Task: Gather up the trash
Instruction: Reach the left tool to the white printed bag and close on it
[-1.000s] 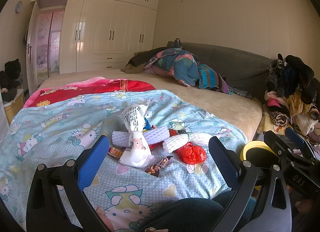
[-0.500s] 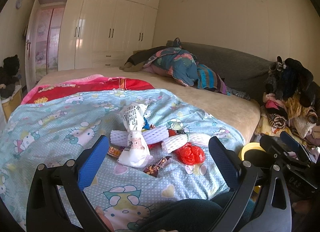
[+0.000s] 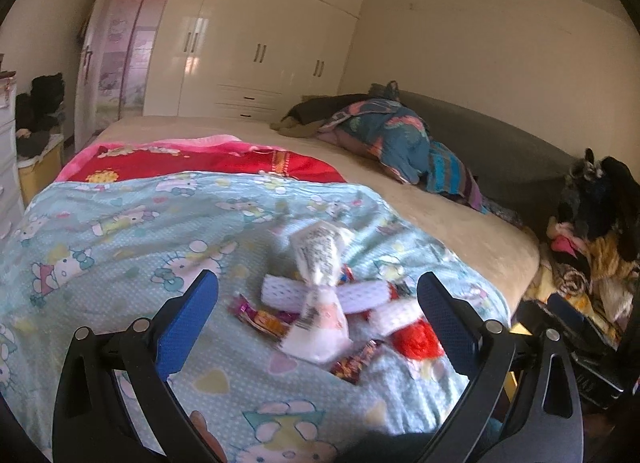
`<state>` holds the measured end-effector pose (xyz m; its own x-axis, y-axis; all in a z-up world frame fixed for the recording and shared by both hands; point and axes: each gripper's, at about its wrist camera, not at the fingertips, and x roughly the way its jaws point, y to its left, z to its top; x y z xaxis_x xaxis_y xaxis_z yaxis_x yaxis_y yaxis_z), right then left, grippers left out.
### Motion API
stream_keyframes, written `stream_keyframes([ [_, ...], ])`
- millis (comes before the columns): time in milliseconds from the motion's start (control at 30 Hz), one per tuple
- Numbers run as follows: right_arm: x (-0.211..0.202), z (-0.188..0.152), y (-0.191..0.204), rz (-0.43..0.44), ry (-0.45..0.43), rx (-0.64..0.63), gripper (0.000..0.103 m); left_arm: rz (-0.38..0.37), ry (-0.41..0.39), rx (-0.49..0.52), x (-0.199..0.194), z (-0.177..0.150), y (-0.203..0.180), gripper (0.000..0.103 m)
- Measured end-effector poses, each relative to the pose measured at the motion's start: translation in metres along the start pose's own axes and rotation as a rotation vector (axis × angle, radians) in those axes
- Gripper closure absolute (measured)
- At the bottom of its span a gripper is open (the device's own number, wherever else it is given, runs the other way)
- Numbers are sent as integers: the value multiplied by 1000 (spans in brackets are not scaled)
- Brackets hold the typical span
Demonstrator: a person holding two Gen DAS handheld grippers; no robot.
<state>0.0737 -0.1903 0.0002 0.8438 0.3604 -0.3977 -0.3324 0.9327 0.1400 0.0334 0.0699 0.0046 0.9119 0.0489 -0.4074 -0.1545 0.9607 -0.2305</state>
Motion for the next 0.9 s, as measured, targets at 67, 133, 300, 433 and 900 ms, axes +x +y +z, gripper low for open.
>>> stream_keyframes([
  [67, 14, 1, 0, 2, 29, 5, 10, 17, 0, -13, 8, 3, 3, 6],
  [133, 24, 1, -1, -1, 53, 10, 10, 24, 11, -19, 17, 5, 6, 6],
  [300, 50, -1, -12, -20, 108, 28, 10, 26, 70, 5, 48, 1, 2, 6],
  [433, 70, -2, -23, -18, 155, 30, 11, 54, 134, 15, 74, -5, 0, 6],
  [900, 122, -23, -52, 79, 314, 99, 46, 16, 286, 28, 129, -31, -9, 30],
])
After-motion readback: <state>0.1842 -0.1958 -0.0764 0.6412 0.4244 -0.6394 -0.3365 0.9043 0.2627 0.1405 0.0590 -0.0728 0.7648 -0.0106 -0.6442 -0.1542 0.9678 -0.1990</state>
